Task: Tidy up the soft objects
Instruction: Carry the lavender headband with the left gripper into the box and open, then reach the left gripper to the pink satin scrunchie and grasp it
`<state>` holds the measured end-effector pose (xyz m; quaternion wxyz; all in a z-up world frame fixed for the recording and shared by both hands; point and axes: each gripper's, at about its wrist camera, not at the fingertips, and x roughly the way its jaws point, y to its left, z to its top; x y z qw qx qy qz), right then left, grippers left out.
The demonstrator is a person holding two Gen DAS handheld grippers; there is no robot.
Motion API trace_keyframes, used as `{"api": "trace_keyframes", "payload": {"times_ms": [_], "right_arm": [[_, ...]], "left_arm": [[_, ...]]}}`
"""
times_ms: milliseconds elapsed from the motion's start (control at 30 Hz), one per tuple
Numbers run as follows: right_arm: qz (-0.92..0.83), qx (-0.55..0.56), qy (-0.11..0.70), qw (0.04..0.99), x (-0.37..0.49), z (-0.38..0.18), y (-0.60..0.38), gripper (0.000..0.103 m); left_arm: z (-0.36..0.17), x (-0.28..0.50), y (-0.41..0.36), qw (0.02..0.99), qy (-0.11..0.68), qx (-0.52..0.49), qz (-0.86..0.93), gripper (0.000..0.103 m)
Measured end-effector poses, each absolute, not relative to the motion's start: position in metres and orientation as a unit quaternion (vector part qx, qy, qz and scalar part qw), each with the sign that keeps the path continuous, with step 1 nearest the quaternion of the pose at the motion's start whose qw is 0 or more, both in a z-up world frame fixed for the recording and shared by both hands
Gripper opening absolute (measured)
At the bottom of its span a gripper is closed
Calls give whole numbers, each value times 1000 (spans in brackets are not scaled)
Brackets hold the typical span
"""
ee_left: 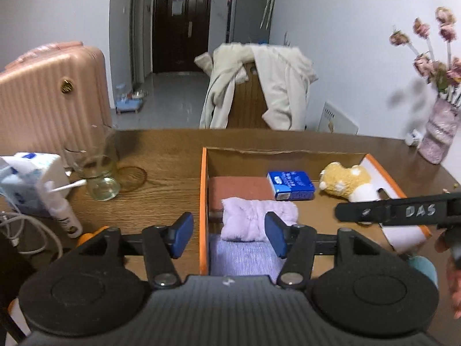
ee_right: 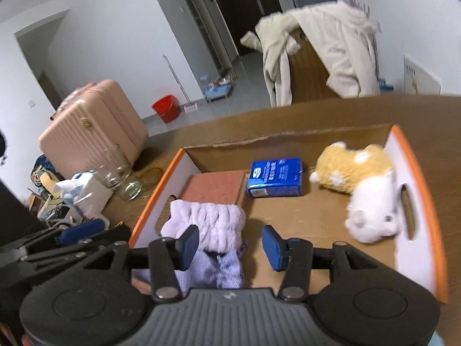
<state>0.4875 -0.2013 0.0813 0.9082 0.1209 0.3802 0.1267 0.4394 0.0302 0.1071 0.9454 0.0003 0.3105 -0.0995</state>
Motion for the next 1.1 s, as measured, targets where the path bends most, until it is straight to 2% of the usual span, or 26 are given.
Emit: {"api": "trace_keyframes", "payload": {"times_ms": [167, 300, 500, 567, 667, 833, 900, 1100], "right_arm": [[125, 85, 331, 931, 434, 108, -213, 55], [124, 73, 281, 949, 385, 117, -220, 66], [119, 71, 227, 964, 306, 116, -226, 69], [121, 61, 206, 969, 281, 114, -224, 73], [122, 38, 181, 975, 244, 111, -219, 77], [122, 2, 165, 979, 197, 101, -211, 81], [121, -4, 160, 980, 180, 95, -209, 83], [128, -17, 186, 974, 144, 67, -200, 84]], "left_arm": [[125, 387, 43, 958, 272, -15, -93, 59], [133, 344, 48, 968, 238, -14, -85, 64], [127, 273, 53, 976, 201, -24, -81, 73], [123, 247, 54, 978, 188, -29, -87, 78], [115, 214, 53, 981, 173, -26, -79, 79], [101, 167, 50, 983, 160, -32, -87, 83], [93, 152, 50, 983, 154, -34, -97, 89], [68, 122, 49, 979, 172, -35, -103, 90]]}}
